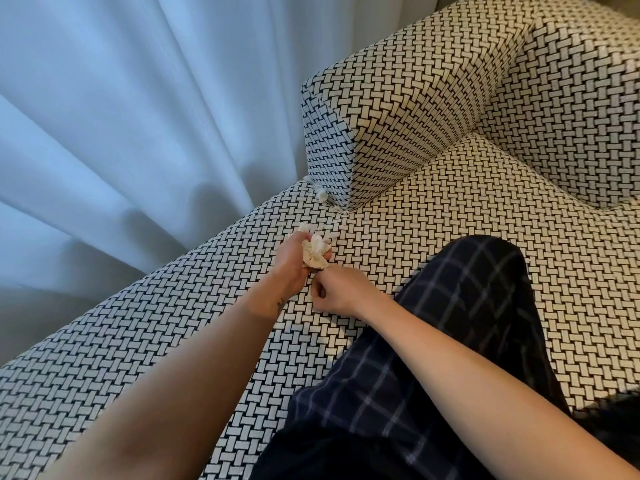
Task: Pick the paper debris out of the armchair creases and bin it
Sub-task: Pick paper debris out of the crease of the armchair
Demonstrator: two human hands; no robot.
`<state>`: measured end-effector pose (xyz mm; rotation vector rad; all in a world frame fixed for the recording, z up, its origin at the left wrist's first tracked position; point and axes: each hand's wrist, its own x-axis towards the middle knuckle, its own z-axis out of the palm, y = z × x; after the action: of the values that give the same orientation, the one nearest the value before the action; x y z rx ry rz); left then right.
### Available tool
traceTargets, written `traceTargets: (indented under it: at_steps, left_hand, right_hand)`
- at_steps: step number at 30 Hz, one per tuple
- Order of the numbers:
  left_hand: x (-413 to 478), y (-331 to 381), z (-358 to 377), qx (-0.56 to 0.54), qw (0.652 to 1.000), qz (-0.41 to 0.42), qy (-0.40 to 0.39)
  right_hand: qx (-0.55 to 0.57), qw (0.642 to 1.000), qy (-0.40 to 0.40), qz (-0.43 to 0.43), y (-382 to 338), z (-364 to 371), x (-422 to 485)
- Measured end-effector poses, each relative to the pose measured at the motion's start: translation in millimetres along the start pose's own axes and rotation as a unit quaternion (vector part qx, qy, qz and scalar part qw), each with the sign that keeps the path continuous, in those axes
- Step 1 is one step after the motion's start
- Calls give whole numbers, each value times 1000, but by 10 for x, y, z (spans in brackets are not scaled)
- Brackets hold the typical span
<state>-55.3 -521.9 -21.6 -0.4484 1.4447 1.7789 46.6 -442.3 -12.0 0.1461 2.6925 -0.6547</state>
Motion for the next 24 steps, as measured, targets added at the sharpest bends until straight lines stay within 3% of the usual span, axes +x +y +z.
traceTargets:
  at_steps: [2,5,9,18,24]
  left_hand:
    - [-9,7,-9,12,1000,-7,-3]
    - [-6,1,23,55,998,-2,-6]
    - [-32,-25,165,73,997,5,-31]
    - [-196,-7,981,12,991,1,-130]
    - [-377,-7,2028,48,973,11,-225]
  right_hand:
    - [72,997,29,-3,27,-50,-35]
    - [182,974,137,-7,74,-192,-85]
    - [208,947,244,23,206,-351,-74]
    - [115,947,284,100,765,-822,-321]
    - [234,896,339,166,1390,-1401,-915]
